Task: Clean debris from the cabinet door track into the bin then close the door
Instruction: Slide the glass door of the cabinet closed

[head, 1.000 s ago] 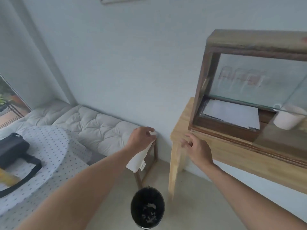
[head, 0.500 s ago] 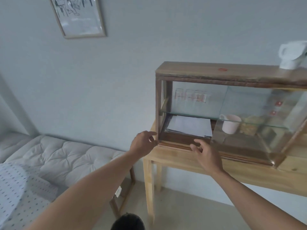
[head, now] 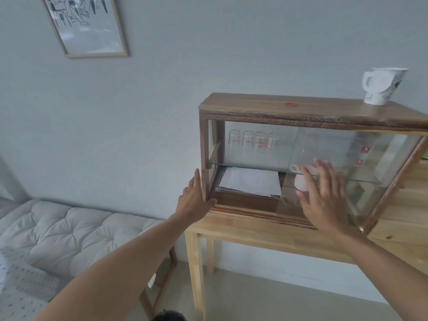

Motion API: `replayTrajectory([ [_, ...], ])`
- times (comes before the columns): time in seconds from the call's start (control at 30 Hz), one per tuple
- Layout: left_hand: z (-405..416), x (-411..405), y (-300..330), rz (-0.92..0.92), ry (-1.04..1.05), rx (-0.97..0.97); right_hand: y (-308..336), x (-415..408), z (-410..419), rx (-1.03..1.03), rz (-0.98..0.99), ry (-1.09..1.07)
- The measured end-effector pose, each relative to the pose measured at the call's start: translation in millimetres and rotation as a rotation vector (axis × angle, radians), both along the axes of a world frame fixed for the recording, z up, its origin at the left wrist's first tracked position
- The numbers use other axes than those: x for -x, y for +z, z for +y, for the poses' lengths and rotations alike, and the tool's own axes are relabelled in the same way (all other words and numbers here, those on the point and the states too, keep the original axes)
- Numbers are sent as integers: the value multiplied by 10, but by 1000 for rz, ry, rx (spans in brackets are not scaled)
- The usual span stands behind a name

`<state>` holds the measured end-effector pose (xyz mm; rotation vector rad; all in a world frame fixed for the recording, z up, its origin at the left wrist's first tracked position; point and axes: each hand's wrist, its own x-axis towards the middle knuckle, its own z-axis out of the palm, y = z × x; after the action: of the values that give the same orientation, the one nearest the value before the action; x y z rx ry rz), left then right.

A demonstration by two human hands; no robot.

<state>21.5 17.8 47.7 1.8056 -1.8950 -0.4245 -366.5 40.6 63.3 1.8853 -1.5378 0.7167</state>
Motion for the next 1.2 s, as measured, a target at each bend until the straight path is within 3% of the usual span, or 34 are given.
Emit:
replayTrajectory([
  [0.17, -56, 60, -11, 7, -35, 32, 117, 284, -169, 17, 176, -99],
  [0.5, -81, 84, -72, 58, -52, 48, 86, 376, -370, -30, 244, -117],
  [1.2, -28, 19, -3, 107, -76, -22, 134, -1393, -697, -9, 209, 33],
])
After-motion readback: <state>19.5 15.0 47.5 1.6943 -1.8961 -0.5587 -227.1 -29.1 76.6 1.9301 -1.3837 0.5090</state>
